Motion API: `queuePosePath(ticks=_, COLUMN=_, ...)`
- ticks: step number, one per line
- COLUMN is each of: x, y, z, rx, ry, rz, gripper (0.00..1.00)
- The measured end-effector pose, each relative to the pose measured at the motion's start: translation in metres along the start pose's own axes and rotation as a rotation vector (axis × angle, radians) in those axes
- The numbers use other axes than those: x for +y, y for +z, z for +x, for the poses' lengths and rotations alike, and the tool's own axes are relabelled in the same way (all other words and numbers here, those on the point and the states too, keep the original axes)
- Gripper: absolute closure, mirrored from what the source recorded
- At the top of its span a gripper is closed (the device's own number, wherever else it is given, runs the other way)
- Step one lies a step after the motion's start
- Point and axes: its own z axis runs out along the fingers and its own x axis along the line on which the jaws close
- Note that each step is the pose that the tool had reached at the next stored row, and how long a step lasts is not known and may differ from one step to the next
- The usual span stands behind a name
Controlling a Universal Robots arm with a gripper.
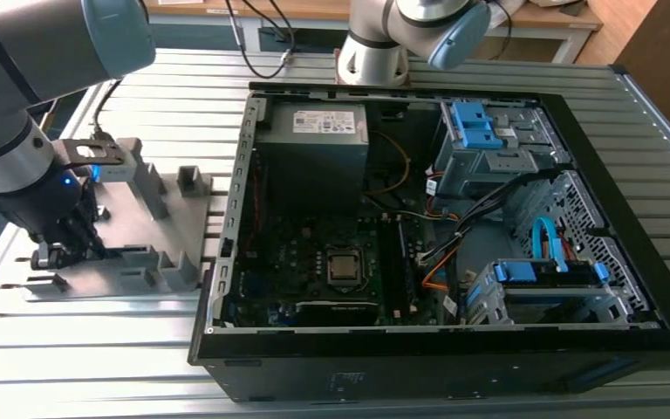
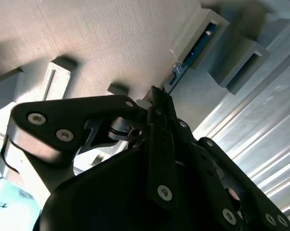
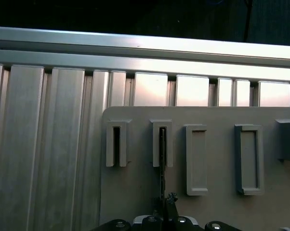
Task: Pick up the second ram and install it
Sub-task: 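Pick up the second ram and move it above second insertion slot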
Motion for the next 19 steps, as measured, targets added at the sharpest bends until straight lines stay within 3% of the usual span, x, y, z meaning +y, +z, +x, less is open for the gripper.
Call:
queuePosePath(ticks=14, x=0.0000, y=-0.0001, z=0.0000, rx=-0.0003, ry=0.000, rz=0.0001, gripper=0.86)
queuePosePath(ticks=19, x=0.0001, y=-0.0061, z=-0.0002, rx=-0.0002, ry=0.000, rz=0.0000, gripper=0.86)
